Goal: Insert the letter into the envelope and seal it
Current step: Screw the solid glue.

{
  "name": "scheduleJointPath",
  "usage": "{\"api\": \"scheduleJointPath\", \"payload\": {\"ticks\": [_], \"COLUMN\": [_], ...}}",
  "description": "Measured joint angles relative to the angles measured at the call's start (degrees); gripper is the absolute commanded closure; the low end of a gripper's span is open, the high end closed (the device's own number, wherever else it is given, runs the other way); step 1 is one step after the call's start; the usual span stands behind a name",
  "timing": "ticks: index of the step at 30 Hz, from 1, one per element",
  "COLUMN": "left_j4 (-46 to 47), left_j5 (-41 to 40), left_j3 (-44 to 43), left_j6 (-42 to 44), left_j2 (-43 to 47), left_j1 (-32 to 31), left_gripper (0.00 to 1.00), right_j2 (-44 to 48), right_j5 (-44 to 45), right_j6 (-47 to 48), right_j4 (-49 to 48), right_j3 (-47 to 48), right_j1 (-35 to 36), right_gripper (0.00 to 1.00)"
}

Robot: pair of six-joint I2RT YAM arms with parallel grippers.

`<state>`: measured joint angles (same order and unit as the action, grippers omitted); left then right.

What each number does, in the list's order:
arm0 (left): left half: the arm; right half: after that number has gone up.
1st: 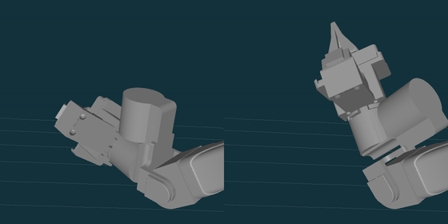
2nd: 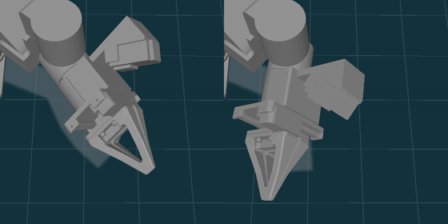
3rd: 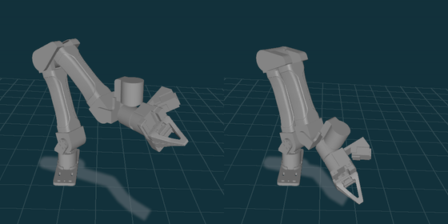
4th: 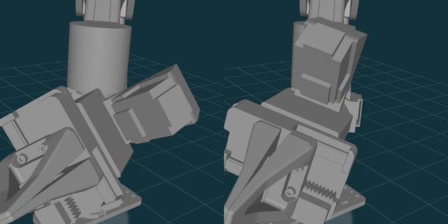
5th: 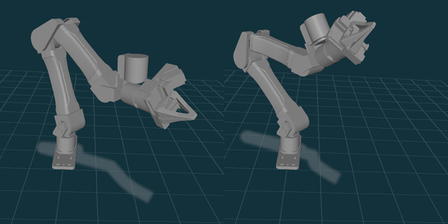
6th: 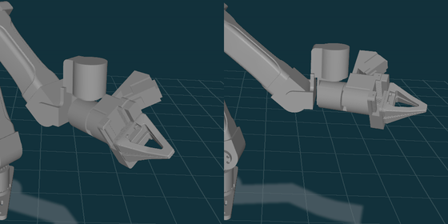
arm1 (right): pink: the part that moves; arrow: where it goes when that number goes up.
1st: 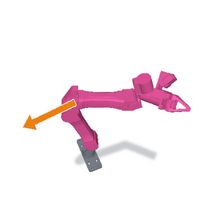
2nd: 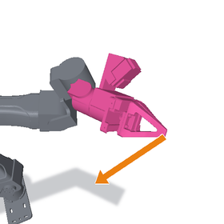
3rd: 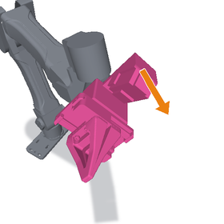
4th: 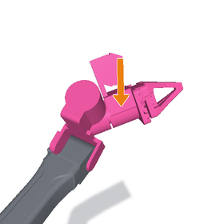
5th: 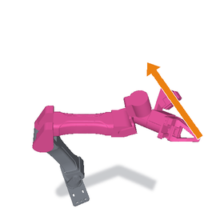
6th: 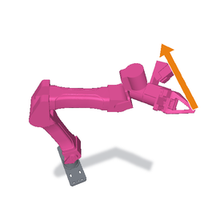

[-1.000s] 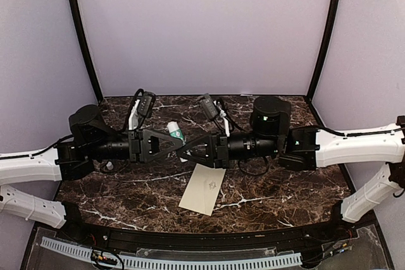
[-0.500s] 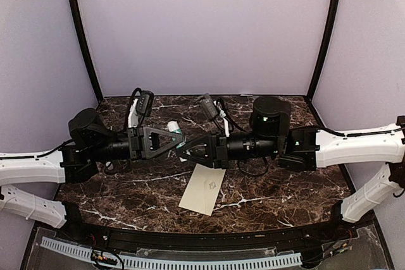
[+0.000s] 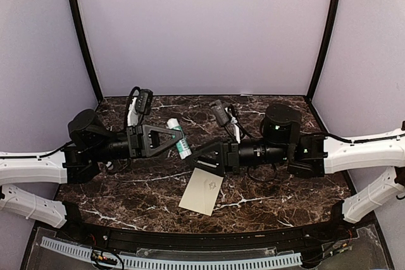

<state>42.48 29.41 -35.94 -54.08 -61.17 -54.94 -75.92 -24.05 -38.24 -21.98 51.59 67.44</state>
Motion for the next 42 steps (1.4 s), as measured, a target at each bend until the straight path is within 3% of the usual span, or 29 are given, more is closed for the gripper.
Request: {"api": "scheduleJointPath", "payload": {"ticks": [10,19,29,33,42], "left_j4": [2.9,3.2,3.0,-0.7,-15.7], "left_j5": [1.3,1.7,2.1,0.6,-10.4], "left_j3": [0.1,0.1,0.1,0.0,-3.0], "left_j6": [-1.2,-1.6,-0.3,2.1,7.2], "left_j2": [-0.9,-1.2,-1.1,-0.5,0.3], "left_j1": [0.0,0.0,0.0,0.0,0.5], "left_gripper": [1.00,1.00,1.00,1.00,1.00], "right_j2": [0.0,-2.4,-3.7,-3.7,-6.3], "right_j5": [-3.0,-5.6,-5.7,-3.5,11.3], "right_j6": [-1.6,-3.6,-5.6,-4.4,2.6], "right_j4": [-3.5,-8.0,-9.3,-5.5,18.4], "right_j3": [-0.9,-0.2,-0.2,0.6,11.2], "right_j1": [-0.1,-0.1,-0.1,-0.1,0.3], "right_gripper": [0.43,0.70,0.84,0.87,0.90]}}
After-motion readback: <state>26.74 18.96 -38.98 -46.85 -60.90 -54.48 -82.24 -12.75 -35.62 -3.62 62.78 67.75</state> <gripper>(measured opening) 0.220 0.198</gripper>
